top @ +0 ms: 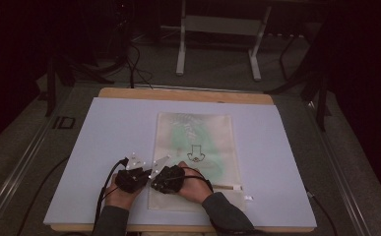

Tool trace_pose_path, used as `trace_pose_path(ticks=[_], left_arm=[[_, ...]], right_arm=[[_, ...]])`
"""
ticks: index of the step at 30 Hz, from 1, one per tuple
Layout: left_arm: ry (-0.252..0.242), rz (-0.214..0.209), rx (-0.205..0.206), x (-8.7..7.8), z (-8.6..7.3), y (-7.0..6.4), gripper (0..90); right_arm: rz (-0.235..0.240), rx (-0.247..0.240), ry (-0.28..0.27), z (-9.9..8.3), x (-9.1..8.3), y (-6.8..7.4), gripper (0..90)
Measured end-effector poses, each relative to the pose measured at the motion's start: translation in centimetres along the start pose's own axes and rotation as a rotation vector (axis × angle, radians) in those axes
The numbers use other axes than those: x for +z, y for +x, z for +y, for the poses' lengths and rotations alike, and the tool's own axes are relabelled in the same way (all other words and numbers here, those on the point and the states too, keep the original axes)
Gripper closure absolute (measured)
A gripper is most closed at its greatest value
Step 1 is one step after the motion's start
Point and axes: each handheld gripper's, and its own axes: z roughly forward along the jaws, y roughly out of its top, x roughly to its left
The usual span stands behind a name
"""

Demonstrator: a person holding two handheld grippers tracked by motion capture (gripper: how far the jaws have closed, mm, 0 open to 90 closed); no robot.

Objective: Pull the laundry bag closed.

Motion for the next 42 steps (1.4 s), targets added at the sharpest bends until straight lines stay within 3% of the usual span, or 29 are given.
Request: trace_pose_path(ticks=[5, 12, 16, 22, 42], left_arm=[[0.023, 0.001, -0.006, 0.2, -0.1, 0.0, 88.0], [0.038, -0.007, 0.021, 0.5, -0.2, -0.4, 87.1], [0.037, -0.013, -0.006, 0.5, -0.3, -0.2, 89.4], [0.042, -0.011, -0.01, 0.5, -0.3, -0.3, 89.6], [0.052, -0.006, -0.005, 0.5, -0.2, -0.4, 89.8]], right_arm=[[-0.004, -0.002, -0.001, -0.1, 0.0, 0.1, 81.8], [-0.007, 0.004, -0.01, -0.2, 0.0, 0.1, 81.8], [-0.008, 0.007, -0.027, -0.5, -0.1, 0.2, 81.9], [0.023, 0.036, -0.045, -0.9, -0.3, -0.3, 82.1], [0.025, 0.018, -0.004, -1.6, -1.2, -0.7, 82.4]])
